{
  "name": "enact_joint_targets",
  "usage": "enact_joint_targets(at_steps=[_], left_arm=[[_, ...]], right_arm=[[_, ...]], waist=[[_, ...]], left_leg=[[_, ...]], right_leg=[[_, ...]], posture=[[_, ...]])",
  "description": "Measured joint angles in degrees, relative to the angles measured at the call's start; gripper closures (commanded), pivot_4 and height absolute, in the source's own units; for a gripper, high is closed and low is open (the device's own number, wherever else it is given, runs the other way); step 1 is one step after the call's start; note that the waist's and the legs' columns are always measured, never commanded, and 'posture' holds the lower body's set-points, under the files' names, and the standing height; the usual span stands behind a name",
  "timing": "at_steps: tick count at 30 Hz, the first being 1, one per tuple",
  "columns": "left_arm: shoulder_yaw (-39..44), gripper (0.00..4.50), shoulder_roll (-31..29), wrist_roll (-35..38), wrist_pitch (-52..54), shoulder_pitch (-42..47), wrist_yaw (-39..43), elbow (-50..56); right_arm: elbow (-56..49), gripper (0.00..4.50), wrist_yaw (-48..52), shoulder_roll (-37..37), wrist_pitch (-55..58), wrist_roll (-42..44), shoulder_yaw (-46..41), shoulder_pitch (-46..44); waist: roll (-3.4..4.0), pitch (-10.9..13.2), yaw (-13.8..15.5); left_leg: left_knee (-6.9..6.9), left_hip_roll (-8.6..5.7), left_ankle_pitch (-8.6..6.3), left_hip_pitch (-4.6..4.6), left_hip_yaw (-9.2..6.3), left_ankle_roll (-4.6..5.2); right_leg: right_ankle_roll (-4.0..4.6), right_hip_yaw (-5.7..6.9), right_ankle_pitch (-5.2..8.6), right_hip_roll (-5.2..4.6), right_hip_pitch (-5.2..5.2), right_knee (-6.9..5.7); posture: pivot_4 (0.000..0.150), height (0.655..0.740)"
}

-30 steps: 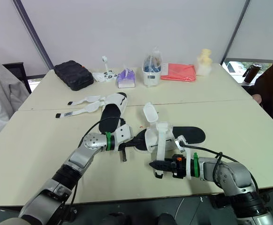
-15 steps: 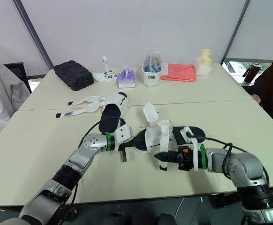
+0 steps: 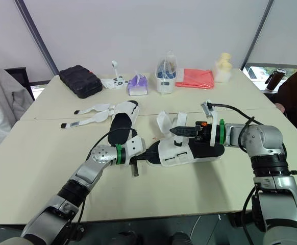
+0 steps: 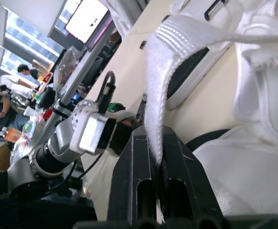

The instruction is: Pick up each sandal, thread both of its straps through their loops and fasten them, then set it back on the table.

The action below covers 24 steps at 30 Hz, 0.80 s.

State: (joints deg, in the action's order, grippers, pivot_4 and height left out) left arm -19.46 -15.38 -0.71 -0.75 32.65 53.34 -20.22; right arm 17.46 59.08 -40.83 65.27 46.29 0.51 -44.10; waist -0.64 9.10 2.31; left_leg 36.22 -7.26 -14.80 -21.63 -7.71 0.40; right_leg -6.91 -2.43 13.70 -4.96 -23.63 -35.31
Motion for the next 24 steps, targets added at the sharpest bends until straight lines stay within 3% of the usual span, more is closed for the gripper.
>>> enact_joint_targets(at_steps=[10,24], left_arm=[[0.0,4.5,-0.1,-0.1,0.0,-0.6,-0.8,0.6],[-0.2,4.5,-0.1,-0.3,-0.1,-0.9,-1.4,1.2]], right_arm=[[8.0,4.45,9.9,-0.3,-1.9,-7.8,5.9,-2.4],[13.2,4.45,12.6,-0.2,4.0,-10.1,5.1,-4.8]], waist=[[0.0,0.0,-0.1],[0.02,0.0,-0.1]], left_leg=[[0.03,-0.03,0.0,-0.05,0.02,-0.01],[0.03,-0.03,0.0,-0.19,0.01,-0.02]], right_leg=[[0.0,-0.01,0.0,-0.02,-0.06,-0.03],[0.0,-0.01,-0.01,-0.03,-0.2,-0.05]], posture=[[0.15,0.74],[0.15,0.74]])
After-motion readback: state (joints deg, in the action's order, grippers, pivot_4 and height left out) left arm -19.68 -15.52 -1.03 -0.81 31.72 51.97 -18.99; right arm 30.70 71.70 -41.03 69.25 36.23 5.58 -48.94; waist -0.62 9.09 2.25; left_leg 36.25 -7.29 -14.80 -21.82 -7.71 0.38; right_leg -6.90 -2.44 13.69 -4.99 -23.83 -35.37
